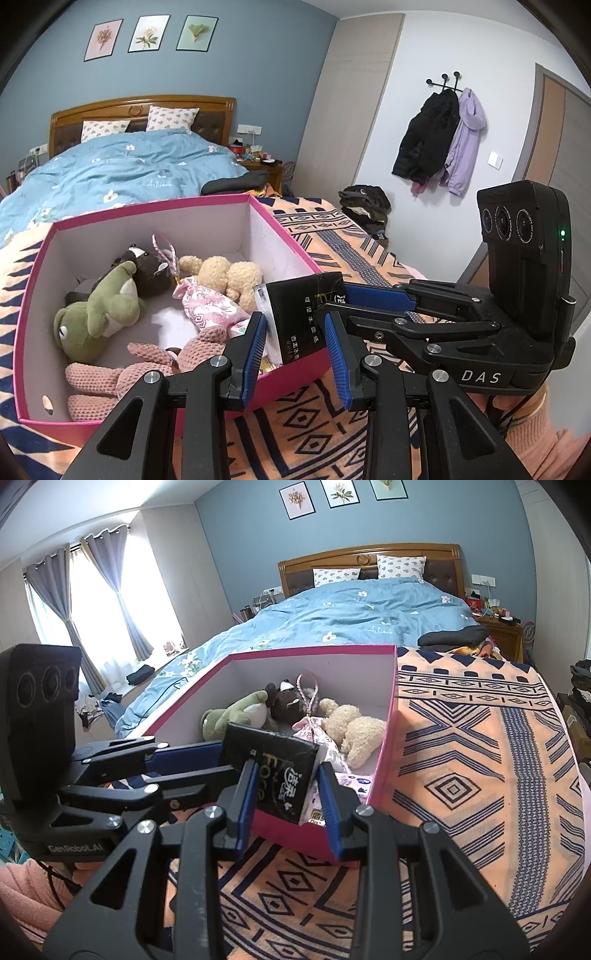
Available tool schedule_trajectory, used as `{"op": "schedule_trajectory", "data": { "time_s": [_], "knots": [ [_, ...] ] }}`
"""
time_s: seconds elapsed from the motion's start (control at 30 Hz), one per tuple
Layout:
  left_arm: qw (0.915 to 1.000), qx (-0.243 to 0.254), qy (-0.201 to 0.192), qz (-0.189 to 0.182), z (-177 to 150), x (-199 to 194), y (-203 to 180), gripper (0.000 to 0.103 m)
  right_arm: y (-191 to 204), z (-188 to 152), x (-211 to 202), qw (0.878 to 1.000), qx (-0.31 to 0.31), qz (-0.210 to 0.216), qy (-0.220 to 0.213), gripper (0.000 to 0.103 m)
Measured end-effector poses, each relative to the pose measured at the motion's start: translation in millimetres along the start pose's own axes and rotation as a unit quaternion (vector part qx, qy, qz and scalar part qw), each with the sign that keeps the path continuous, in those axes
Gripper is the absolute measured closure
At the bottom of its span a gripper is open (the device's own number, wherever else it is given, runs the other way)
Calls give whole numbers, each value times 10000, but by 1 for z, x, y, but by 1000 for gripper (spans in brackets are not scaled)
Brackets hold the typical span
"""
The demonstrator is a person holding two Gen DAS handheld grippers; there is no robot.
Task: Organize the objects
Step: 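Lower the black packet with both grippers inside the box rim, then open both grippers to release the black packet into the box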
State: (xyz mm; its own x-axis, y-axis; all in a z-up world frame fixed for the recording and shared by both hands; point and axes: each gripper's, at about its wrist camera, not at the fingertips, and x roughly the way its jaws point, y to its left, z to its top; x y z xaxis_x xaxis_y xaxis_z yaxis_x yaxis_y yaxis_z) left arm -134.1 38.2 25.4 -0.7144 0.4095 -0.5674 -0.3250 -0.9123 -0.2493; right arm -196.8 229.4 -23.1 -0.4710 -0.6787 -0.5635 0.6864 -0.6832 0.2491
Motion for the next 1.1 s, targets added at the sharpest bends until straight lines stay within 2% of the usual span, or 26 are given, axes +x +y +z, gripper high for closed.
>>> {"op": "schedule_trajectory", "data": {
  "time_s": [1.0,1.1],
  "knots": [
    [9984,-382,428,17,-9,25,19,71,-8,-3,31,9985,151,-267,463,67],
    [9984,-399,403,86,-10,25,21,67,-8,-2,32,9985,183,-317,411,65]
  ]
}}
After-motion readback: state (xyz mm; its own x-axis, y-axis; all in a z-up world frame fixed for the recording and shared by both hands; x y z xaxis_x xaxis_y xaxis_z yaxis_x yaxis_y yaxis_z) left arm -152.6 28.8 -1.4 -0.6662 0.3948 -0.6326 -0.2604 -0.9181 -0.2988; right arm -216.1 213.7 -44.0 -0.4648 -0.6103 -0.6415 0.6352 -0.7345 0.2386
